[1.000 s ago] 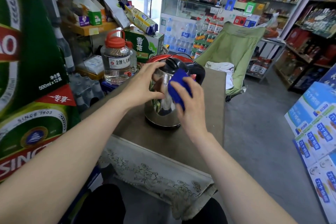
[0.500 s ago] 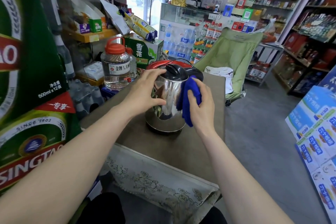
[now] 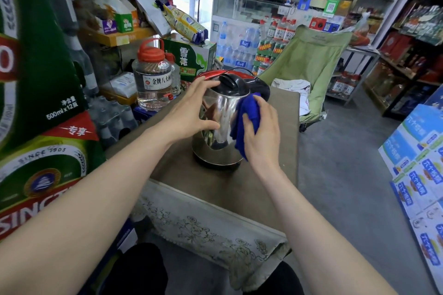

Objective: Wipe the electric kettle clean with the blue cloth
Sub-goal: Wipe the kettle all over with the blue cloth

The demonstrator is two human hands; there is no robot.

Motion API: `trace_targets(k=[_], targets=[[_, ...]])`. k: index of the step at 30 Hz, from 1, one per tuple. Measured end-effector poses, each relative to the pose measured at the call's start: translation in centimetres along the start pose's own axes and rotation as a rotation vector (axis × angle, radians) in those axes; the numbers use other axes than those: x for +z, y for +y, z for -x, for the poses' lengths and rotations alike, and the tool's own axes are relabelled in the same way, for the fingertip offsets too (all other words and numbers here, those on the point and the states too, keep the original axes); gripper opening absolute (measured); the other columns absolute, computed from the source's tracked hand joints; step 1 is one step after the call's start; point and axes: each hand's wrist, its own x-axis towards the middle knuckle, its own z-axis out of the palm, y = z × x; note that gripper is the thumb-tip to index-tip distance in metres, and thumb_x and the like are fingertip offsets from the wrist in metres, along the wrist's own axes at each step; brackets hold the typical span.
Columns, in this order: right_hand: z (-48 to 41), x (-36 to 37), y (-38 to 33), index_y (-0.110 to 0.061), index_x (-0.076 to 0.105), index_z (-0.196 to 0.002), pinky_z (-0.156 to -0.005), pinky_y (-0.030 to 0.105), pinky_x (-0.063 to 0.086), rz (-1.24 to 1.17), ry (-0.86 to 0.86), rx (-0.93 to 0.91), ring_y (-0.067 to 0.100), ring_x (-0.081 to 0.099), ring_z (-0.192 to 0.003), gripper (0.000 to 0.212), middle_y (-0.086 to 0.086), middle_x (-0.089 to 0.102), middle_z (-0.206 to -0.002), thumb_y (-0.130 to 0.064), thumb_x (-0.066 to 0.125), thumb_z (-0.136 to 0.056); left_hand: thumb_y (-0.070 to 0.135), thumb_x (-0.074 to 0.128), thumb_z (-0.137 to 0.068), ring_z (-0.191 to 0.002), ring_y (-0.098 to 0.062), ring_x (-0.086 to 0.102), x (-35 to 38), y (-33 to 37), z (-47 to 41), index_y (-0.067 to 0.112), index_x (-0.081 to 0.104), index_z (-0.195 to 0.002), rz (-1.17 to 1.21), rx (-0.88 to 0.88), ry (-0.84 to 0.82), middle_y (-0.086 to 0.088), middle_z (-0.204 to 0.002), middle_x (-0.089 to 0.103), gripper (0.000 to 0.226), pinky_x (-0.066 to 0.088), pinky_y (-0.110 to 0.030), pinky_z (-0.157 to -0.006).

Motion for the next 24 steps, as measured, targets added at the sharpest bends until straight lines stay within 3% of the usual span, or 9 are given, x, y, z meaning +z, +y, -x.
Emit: trace_targets(k=[2,6,8,12,15,18,20,24], targets=[[-0.3,0.3,0.5,-0.021,0.049,-0.140,-0.088,-0.001,0.029,-0.060,0.010,0.065,0.003,0.048,-0.117,0.040,-0.002,0.053,-0.138,-0.017,0.052,-0.100,0.034,0.084,-0.071,-0.143,-0.020,0.032,0.0,0.0,0.2,0.046,0.021,-0.143,0.041,-0.022,-0.014,0.007,-0.161,0.020,0.097,0.032,-0.050,-0.113],[2.0,0.0,3.1,-0.024,0.052,-0.131,-0.078,0.020,0.034,-0.088,-0.101,0.416,0.021,0.059,-0.109,0.030,0.002,0.063,-0.116,-0.021,0.047,-0.102,0.034,0.081,-0.074,-0.141,-0.020,0.036,-0.1,0.6,0.8,0.051,0.017,-0.144,0.059,-0.029,-0.012,0.008,-0.159,0.027,0.097,0.034,-0.054,-0.111],[3.3,-0.4,3.5,-0.022,0.052,-0.133,-0.078,0.020,0.033,-0.051,-0.150,0.427,0.022,0.058,-0.108,0.032,0.002,0.064,-0.118,-0.020,0.050,-0.101,0.035,0.081,-0.073,-0.142,-0.020,0.035,-0.1,0.8,1.1,0.052,0.017,-0.144,0.058,-0.036,0.004,0.010,-0.159,0.026,0.097,0.034,-0.055,-0.111],[3.5,-0.8,1.6,-0.024,0.053,-0.137,-0.092,0.013,0.038,-0.107,-0.041,0.221,0.009,0.055,-0.116,0.038,-0.006,0.061,-0.131,-0.018,0.054,-0.099,0.042,0.080,-0.072,-0.139,-0.020,0.039,0.4,2.1,1.8,0.048,0.015,-0.146,-0.073,-0.023,0.063,0.009,-0.160,0.023,0.099,0.035,-0.059,-0.109],[1.0,-1.3,1.1,-0.019,0.055,-0.136,-0.094,-0.002,0.031,-0.063,0.029,0.056,0.004,0.052,-0.117,0.039,-0.003,0.059,-0.134,-0.013,0.054,-0.097,0.045,0.078,-0.074,-0.125,-0.029,0.053,0.8,2.5,2.9,0.044,0.004,-0.151,-0.315,0.020,0.029,-0.002,-0.161,0.016,0.106,0.047,-0.050,-0.100],[-1.2,-1.8,1.1,-0.018,0.056,-0.137,-0.106,0.015,0.036,-0.051,0.035,-0.067,0.010,0.052,-0.125,0.041,-0.002,0.058,-0.137,-0.011,0.055,-0.097,0.041,0.078,-0.076,-0.107,-0.026,0.059,0.0,2.1,3.5,0.045,0.004,-0.150,-0.420,0.084,0.032,-0.002,-0.154,0.025,0.105,0.055,-0.046,-0.086],[-0.8,-1.6,1.3,-0.020,0.054,-0.139,-0.114,0.031,0.036,-0.022,0.016,-0.163,0.015,0.048,-0.133,0.044,0.001,0.052,-0.143,-0.010,0.056,-0.096,0.037,0.080,-0.075,-0.105,-0.024,0.059,-0.6,1.8,3.1,0.048,0.009,-0.148,-0.385,0.072,0.033,-0.001,-0.147,0.031,0.102,0.055,-0.046,-0.086],[4.1,-0.2,3.9,-0.018,0.054,-0.141,-0.118,0.045,0.031,0.227,-0.047,-0.418,0.035,0.037,-0.140,0.065,0.009,0.038,-0.151,0.004,0.065,-0.081,0.034,0.083,-0.071,-0.108,-0.026,0.058,-0.8,1.6,2.4,0.050,0.017,-0.144,-0.324,0.059,0.021,-0.001,-0.140,0.034,0.100,0.052,-0.045,-0.090]])
